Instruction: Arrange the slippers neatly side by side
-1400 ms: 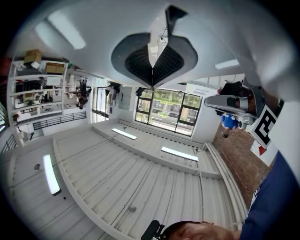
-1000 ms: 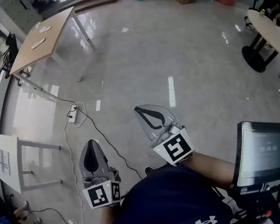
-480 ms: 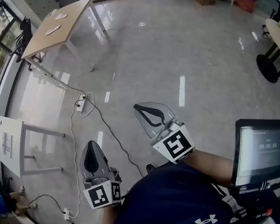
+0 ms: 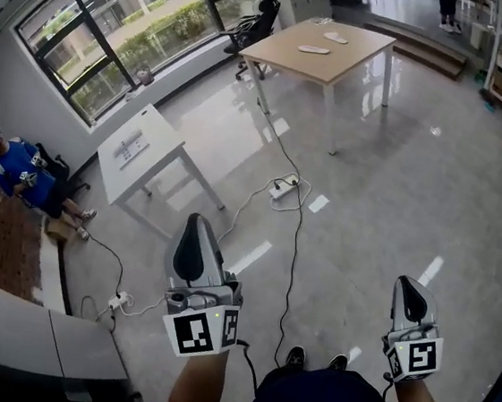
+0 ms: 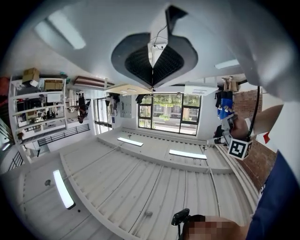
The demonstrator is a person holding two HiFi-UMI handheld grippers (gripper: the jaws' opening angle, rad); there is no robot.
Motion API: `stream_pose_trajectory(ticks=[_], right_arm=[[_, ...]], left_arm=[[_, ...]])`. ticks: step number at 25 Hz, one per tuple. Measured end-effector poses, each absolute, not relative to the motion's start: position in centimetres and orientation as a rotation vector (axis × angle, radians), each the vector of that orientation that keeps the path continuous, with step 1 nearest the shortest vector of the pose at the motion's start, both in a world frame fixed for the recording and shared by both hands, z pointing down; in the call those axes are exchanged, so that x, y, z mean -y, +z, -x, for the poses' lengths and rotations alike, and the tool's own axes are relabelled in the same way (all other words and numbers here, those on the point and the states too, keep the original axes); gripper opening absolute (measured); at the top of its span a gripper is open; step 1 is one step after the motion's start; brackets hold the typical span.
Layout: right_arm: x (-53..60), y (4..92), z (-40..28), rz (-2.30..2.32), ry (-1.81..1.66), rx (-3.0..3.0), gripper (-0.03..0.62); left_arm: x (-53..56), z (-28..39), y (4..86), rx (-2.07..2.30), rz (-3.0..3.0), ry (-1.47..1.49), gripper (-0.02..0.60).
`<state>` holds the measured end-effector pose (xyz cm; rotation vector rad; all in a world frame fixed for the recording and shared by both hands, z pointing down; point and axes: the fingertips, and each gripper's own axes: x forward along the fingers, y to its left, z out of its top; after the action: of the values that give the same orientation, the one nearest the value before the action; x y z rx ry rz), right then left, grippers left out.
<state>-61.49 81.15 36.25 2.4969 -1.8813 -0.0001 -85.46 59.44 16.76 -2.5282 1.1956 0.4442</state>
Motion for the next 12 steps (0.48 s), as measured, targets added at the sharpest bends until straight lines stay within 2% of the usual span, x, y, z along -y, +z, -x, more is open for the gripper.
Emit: stream_pose_trajectory(ticks=[6, 12], right_arm=[[-80.6, 39.5, 59.1, -2.435, 0.101, 1.947, 0.011], [-79.5, 40.4, 54.8, -2.475, 0.151, 1.913, 0.011]], left_arm=[[-65.1, 77.7, 33.6, -1.051, 2.999, -0.035, 0.003], [-67.1, 71.7, 37.7, -0.912, 3.124, -0.163, 0.003]])
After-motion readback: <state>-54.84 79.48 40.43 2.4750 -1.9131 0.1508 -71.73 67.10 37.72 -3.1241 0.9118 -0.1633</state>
